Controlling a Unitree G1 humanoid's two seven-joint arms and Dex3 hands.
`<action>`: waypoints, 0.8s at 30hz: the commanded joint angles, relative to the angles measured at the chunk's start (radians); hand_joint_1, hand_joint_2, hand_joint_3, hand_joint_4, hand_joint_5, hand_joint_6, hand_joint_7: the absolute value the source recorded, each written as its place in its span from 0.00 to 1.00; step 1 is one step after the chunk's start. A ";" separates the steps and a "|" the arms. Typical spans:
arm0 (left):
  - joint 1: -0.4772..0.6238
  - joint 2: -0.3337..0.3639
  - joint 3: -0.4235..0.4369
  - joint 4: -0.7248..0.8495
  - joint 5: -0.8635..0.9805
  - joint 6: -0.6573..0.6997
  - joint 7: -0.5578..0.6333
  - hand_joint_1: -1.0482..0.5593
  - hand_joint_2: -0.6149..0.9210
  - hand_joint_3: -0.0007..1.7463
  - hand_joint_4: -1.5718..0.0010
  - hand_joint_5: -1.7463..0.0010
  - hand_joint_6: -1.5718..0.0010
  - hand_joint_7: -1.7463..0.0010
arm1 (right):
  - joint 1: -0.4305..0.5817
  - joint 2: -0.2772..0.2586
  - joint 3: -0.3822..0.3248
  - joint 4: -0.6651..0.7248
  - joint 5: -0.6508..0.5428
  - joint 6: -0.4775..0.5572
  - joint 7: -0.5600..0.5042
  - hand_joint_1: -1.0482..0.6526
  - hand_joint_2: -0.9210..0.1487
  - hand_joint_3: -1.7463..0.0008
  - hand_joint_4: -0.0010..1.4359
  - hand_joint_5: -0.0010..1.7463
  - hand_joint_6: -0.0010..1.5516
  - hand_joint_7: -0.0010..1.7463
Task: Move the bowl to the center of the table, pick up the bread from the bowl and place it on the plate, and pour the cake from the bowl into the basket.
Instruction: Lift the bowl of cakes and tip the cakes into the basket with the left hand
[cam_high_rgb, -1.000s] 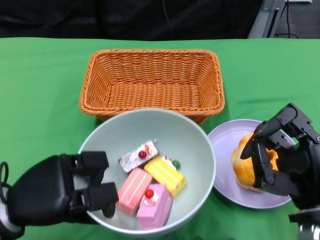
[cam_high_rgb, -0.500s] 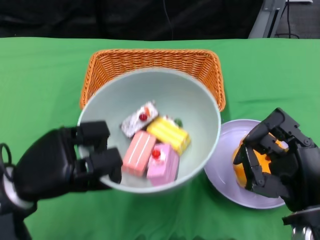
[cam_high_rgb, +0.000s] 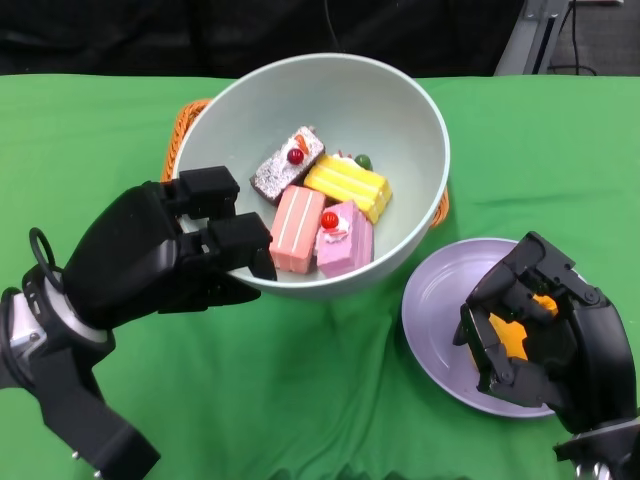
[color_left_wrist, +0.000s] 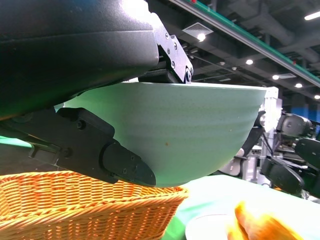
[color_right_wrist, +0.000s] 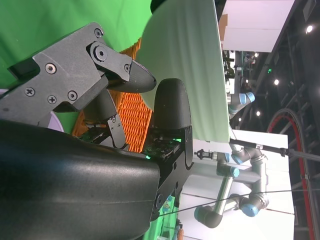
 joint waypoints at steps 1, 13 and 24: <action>-0.054 -0.015 0.016 0.038 -0.027 -0.005 0.008 0.56 1.00 0.14 0.57 0.00 0.53 0.30 | -0.004 -0.011 0.001 0.019 -0.009 -0.019 0.000 0.57 0.33 0.42 0.45 1.00 0.34 0.89; -0.170 -0.139 0.037 0.232 -0.150 -0.015 -0.097 0.55 1.00 0.19 0.58 0.00 0.60 0.19 | -0.031 -0.010 0.008 0.122 -0.046 -0.116 -0.009 0.58 0.39 0.34 0.46 1.00 0.33 0.91; -0.230 -0.234 0.073 0.349 -0.280 0.000 -0.262 0.54 1.00 0.23 0.59 0.00 0.59 0.27 | -0.046 -0.006 0.014 0.192 -0.081 -0.172 -0.029 0.60 0.43 0.29 0.47 1.00 0.33 0.94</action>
